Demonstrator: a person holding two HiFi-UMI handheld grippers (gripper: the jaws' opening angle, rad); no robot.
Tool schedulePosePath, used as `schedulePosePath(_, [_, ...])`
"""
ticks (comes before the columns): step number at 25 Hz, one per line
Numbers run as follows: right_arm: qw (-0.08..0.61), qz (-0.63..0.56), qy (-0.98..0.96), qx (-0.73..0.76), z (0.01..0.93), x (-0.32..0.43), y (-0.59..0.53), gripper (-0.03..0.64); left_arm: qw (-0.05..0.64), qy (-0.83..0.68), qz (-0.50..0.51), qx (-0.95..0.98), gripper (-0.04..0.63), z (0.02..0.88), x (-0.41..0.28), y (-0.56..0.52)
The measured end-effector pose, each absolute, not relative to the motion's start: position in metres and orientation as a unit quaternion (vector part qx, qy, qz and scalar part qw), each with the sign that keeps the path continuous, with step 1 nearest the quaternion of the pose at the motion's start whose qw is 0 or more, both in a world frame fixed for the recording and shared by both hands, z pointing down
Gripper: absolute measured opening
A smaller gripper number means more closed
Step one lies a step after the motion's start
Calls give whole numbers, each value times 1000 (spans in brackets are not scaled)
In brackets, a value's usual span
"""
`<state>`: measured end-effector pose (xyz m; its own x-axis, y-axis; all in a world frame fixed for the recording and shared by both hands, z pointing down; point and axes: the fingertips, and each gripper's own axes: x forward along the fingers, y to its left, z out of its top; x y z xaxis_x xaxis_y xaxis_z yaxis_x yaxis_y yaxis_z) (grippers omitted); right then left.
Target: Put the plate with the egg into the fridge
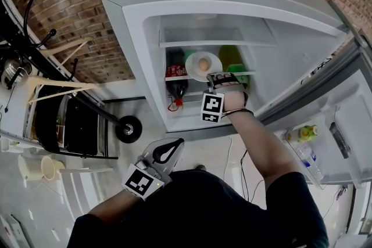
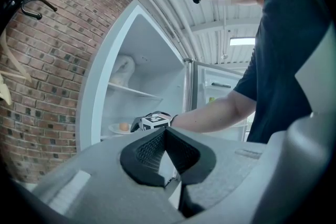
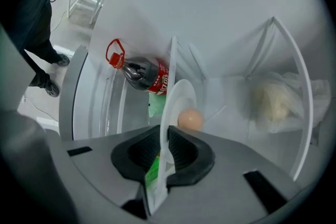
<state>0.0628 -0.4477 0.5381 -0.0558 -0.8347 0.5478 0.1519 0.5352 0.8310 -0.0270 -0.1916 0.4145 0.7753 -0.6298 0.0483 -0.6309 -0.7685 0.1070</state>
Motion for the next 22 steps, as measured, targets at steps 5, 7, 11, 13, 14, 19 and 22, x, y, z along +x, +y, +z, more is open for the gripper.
schedulePosePath(5, [623, -401, -606, 289, 538, 63, -452, 49, 59, -332, 4, 942, 3, 415, -25, -192])
schedulePosePath(7, [619, -407, -604, 296, 538, 63, -453, 49, 60, -330, 4, 942, 3, 415, -25, -192])
schedulePosePath(11, [604, -409, -604, 320, 533, 69, -450, 73, 61, -329, 1, 942, 3, 414, -24, -192])
schedulePosePath(13, [598, -403, -610, 329, 530, 73, -444, 83, 62, -328, 0, 943, 3, 413, -24, -191])
schedulePosePath(14, [594, -398, -614, 332, 529, 74, -440, 84, 61, -327, 1, 943, 3, 413, -24, -191])
schedulePosePath(19, [561, -364, -652, 357, 519, 75, -406, 86, 57, -319, 0, 946, 3, 411, -21, -187])
schedulePosePath(22, [531, -340, -682, 371, 507, 69, -379, 86, 58, -316, -3, 947, 3, 409, -19, -185])
